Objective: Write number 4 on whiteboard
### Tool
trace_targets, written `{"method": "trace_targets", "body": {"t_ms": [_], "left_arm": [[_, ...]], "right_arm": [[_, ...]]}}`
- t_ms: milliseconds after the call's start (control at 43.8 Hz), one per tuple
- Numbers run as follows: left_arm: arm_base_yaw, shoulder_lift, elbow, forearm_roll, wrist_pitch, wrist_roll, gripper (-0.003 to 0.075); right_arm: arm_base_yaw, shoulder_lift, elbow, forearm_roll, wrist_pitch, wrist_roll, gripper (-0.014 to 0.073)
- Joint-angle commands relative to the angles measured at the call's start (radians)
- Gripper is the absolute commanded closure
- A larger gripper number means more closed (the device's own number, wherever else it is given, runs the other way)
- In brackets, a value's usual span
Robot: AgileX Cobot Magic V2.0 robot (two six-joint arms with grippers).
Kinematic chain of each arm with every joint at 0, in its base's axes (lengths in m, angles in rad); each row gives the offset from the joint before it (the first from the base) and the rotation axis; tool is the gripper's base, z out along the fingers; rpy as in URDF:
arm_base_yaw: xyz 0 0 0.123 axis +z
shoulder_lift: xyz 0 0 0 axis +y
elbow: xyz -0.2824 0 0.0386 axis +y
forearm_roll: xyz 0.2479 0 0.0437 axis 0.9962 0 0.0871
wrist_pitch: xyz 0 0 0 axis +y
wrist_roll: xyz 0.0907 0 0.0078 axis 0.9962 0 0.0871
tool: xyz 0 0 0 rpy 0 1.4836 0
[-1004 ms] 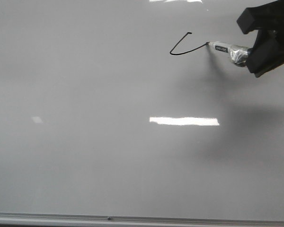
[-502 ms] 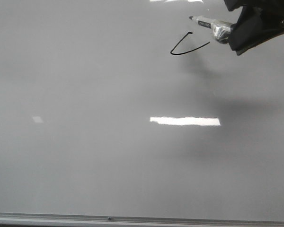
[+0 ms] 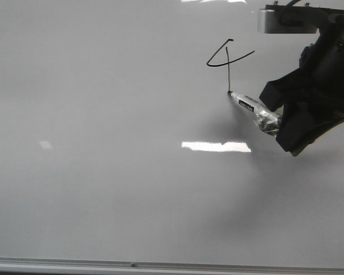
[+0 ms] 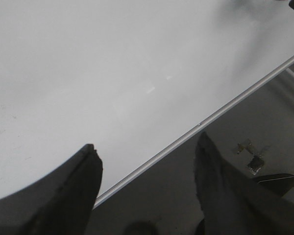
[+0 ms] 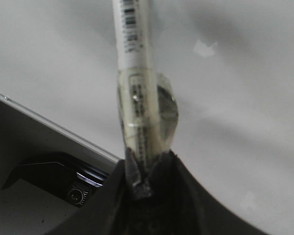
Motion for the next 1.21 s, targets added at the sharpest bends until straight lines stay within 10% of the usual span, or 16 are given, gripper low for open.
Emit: {"method": "trace_targets", "body": {"t_ms": [0,502,753,1187], "left_arm": [[0.003,-0.012,-0.027,-0.010,-0.061,-0.013,0.0311],[-0.038,0.040,-0.039,-0.301,-0.083,0.330,0.0309],[-0.250,0.157,-0.070,-0.306,-0.088,0.406,0.0183],[-0.565,0.443,-0.206,-0.292,-0.118,0.502,0.0184]], "right_arm": [[0.001,-0.046,-0.034,-0.005,-0.043,-0.018,0.0662],[0.147,-0.425,-0.033,0.043,0.327,-0.229,0.0662],[0.262,-0.495,-0.032,0.150,0.555,-0.467,0.0662],[0.264,-0.496,-0.032,0.156,0.548,-0.481,0.0662]]}}
